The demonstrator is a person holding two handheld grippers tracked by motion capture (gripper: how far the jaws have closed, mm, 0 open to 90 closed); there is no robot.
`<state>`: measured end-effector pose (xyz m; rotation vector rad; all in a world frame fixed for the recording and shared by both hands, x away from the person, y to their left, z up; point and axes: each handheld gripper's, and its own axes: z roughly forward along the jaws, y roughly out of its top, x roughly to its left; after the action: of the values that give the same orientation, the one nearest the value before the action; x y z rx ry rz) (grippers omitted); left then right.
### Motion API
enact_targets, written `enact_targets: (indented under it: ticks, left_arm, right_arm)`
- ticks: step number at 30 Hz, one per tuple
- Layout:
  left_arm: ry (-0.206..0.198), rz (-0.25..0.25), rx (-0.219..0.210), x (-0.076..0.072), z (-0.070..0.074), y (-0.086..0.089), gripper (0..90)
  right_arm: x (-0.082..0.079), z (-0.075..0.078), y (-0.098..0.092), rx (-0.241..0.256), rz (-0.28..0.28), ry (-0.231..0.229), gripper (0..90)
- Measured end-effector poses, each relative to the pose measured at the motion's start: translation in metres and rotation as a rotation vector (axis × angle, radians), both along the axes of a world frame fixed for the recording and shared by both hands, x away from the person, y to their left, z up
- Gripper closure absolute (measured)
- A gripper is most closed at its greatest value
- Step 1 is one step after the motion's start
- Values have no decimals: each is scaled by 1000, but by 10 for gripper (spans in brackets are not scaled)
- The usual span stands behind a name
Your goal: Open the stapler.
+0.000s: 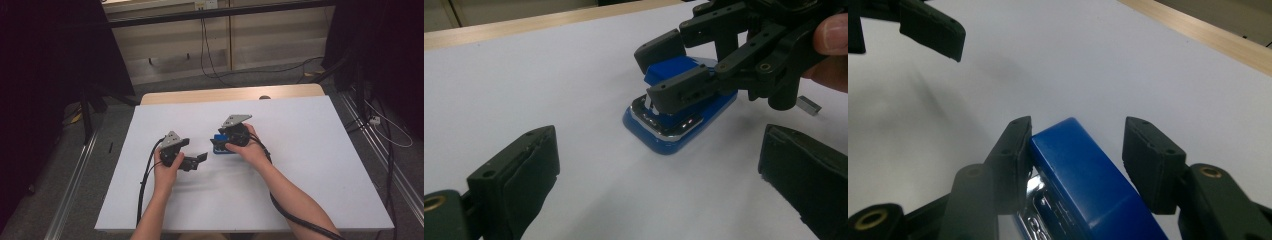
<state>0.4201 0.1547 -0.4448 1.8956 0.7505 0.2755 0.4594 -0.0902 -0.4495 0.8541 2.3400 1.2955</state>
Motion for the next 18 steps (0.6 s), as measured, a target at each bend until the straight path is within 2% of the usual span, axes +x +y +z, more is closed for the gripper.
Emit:
enact_targets:
  ticks: [2,8,13,18]
  left_arm:
    - [1,8,-6,0,0,1,32]
    - [-7,27,-19,2,2,6,33]
    - [-9,37,-39,4,2,6,33]
    - [-12,39,-44,5,0,1,35]
  right_arm:
    - [0,0,2,-21,12,-11,491]
    - [1,3,1,-44,42,-23,514]
    - [2,8,-1,-20,43,-20,526]
    - [1,14,-4,-9,46,-37,549]
